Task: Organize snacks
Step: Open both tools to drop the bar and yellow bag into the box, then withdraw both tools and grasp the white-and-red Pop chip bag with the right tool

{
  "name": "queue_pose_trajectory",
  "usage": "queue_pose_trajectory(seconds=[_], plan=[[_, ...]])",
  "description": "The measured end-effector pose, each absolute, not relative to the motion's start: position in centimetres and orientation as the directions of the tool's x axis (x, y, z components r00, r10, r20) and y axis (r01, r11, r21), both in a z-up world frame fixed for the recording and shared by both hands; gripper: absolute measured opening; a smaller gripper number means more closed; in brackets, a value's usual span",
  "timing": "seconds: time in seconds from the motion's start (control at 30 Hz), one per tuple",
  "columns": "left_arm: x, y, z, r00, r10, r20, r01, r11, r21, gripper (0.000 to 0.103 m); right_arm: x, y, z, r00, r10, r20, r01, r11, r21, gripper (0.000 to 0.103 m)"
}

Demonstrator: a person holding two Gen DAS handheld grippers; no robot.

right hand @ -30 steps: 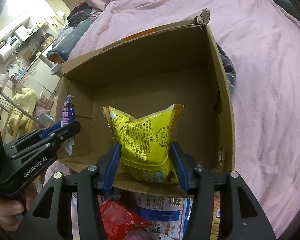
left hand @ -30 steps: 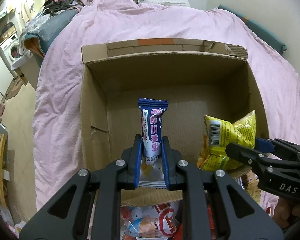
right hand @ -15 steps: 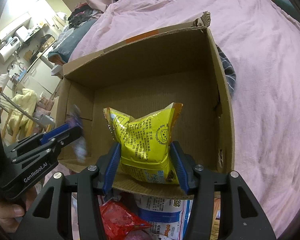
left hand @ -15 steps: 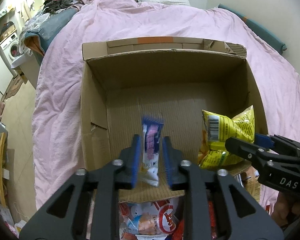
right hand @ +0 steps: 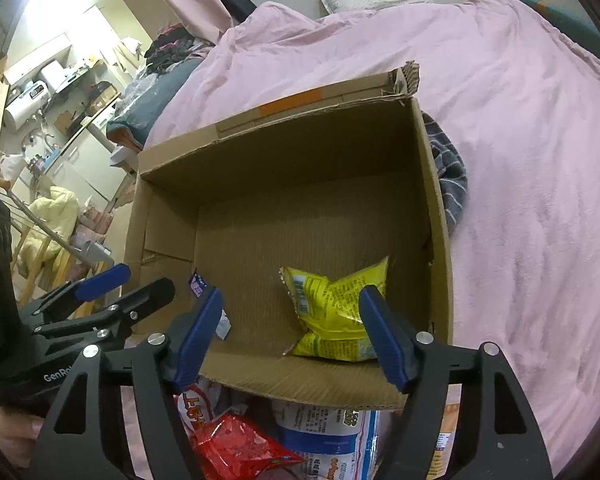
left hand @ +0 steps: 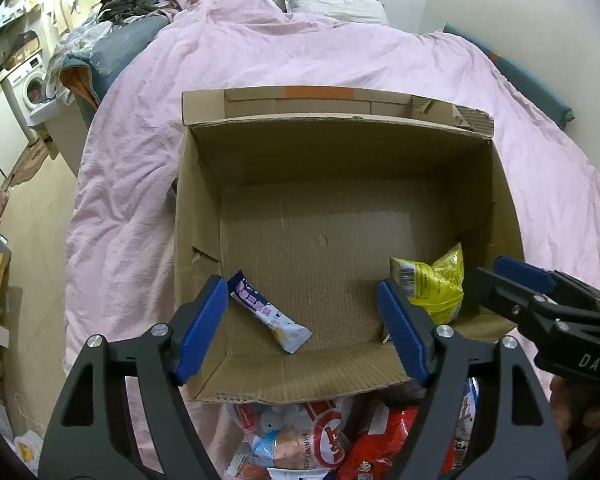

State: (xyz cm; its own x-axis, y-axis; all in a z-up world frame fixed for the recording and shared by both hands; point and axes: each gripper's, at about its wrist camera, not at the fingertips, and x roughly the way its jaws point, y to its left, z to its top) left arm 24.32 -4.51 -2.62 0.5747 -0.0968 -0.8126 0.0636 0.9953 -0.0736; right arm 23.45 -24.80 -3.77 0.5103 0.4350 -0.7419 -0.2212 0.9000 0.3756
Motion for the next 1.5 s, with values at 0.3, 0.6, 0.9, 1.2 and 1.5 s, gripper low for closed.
queue_pose_trajectory(seconds=[0.3, 0.6, 0.9, 1.2, 1.5], plan=[[23.0, -4.1, -1.0, 0.617, -0.113, -0.779, 0.068, 0.994, -0.090, 0.075, 22.7, -25.1, -2.9, 0.542, 0.421, -0.728, -0.210, 0.906, 0.367, 0.074], [19.7, -1.6, 1.8, 0.662, -0.133, -0.737, 0.034, 0.989, -0.147, 0.097, 20.0, -25.2, -1.1, 0.556, 0.417, -0.719, -0.214, 0.908, 0.361, 0.079], [16.5, -0.4, 1.0, 0.637, -0.099, -0.764, 0.009, 0.993, -0.121, 0.097, 16.9, -26.5, -1.3, 0.566, 0.403, -0.719, -0.172, 0.911, 0.375, 0.081], [14.4, 1.3, -2.0, 0.531, -0.087, -0.843, -0.088, 0.984, -0.157, 0.097, 13.8, -29.9, -3.2, 0.533, 0.431, -0.728, -0.035, 0.871, 0.490, 0.081], [13.8, 1.6, -2.8, 0.497, -0.095, -0.863, -0.106, 0.980, -0.169, 0.097, 10.5, -29.4, -7.6, 0.328, 0.526, -0.785, 0.043, 0.821, 0.569, 0.080]])
